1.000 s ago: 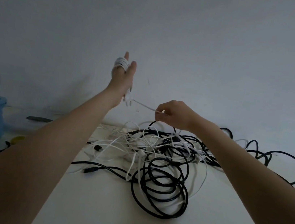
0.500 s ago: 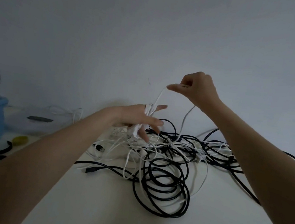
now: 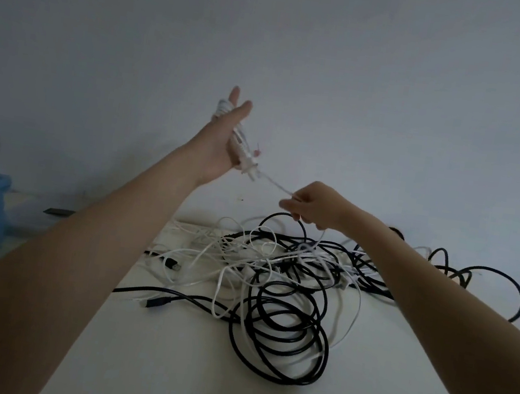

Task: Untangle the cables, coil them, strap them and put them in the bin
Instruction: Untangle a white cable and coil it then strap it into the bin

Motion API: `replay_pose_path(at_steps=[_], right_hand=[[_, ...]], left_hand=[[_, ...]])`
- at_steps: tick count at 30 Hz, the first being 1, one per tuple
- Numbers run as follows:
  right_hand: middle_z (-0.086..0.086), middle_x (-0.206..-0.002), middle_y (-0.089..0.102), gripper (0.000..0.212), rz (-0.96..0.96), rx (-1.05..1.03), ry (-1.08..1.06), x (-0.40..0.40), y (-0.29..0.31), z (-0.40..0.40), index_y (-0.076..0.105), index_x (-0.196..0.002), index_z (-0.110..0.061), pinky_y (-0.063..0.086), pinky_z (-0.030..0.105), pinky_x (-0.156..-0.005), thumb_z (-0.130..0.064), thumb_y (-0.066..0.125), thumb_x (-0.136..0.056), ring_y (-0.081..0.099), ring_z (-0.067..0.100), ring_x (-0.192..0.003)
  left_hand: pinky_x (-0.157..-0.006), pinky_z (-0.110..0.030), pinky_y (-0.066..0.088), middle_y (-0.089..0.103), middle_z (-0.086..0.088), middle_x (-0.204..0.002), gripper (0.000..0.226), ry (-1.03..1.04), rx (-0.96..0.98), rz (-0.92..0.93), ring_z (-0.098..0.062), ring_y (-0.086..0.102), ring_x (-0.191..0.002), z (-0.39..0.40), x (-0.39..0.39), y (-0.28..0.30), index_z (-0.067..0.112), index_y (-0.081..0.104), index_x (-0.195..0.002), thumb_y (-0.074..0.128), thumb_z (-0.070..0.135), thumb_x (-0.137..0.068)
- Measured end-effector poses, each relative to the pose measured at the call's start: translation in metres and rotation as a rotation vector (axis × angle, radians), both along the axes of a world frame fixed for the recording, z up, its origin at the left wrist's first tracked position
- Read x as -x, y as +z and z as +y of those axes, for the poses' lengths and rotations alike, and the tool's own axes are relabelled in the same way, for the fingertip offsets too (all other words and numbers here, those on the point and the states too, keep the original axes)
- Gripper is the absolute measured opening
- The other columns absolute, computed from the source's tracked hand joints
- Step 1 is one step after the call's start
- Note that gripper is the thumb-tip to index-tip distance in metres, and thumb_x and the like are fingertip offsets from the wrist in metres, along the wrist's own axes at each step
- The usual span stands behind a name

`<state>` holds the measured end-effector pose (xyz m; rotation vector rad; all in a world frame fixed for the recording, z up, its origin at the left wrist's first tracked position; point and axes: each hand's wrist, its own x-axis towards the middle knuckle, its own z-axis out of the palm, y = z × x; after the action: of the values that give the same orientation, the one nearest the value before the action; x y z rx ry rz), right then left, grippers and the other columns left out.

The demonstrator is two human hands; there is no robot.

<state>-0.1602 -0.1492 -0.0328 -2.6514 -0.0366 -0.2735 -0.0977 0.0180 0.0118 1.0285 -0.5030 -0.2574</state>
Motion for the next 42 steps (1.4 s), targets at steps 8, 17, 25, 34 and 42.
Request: replay_pose_path(at_steps=[8, 17, 25, 34, 42], right_hand=[[-0.013, -0.049, 0.046, 0.025, -0.262, 0.294, 0.179, 0.001, 0.036, 0.021, 0.062, -0.065, -0.016, 0.032, 0.014, -0.051, -0.027, 0.063, -0.088, 0.040, 0.001, -0.046], [-0.008, -0.051, 0.045, 0.033, -0.426, 0.290, 0.083, -0.006, 0.046, -0.002, 0.058, -0.064, -0.012, 0.033, 0.021, -0.052, -0.038, 0.071, -0.079, 0.040, 0.004, -0.049], [0.002, -0.061, 0.054, 0.038, -0.178, 0.184, -0.164, -0.014, 0.021, -0.017, 0.067, -0.073, -0.005, 0.037, 0.024, -0.053, -0.032, 0.049, -0.095, 0.048, 0.016, -0.055], [0.014, -0.054, 0.063, 0.034, -0.240, -0.956, -0.431, -0.013, 0.024, -0.052, 0.056, -0.074, 0.000, 0.053, 0.024, -0.041, -0.026, 0.054, -0.095, 0.056, 0.014, -0.034], [0.005, -0.122, 0.059, 0.056, -0.788, -0.290, -0.390, -0.005, 0.097, -0.050, 0.059, -0.116, -0.014, 0.038, 0.032, -0.101, -0.058, 0.059, -0.082, 0.049, 0.022, -0.119]], left_hand=[[-0.051, -0.025, 0.046, 0.026, -0.010, -0.153, 0.086, 0.322, -0.781, -0.404, -0.005, 0.047, -0.047, 0.009, -0.021, -0.041, 0.044, -0.005, -0.147, 0.052, 0.059, -0.085], [-0.061, -0.028, 0.056, 0.073, -0.013, -0.081, 0.028, -0.234, -1.119, -0.513, -0.012, 0.056, -0.043, 0.003, 0.001, -0.044, 0.012, 0.057, -0.123, 0.049, 0.014, -0.096], [-0.055, -0.021, 0.055, 0.070, -0.009, -0.106, 0.029, -0.380, -0.077, -0.136, -0.018, 0.067, -0.068, -0.005, 0.022, 0.006, 0.024, 0.060, -0.121, 0.044, 0.021, -0.097], [-0.085, -0.037, 0.055, 0.036, -0.005, -0.149, 0.043, -0.120, 0.077, 0.056, -0.027, 0.068, -0.091, -0.003, 0.002, 0.003, 0.030, 0.044, -0.138, 0.049, 0.017, -0.097], [-0.105, -0.041, 0.041, 0.026, 0.003, -0.154, 0.049, -0.026, -0.094, 0.003, -0.007, 0.068, -0.053, -0.016, 0.002, -0.002, 0.037, 0.038, -0.142, 0.049, 0.018, -0.098]])
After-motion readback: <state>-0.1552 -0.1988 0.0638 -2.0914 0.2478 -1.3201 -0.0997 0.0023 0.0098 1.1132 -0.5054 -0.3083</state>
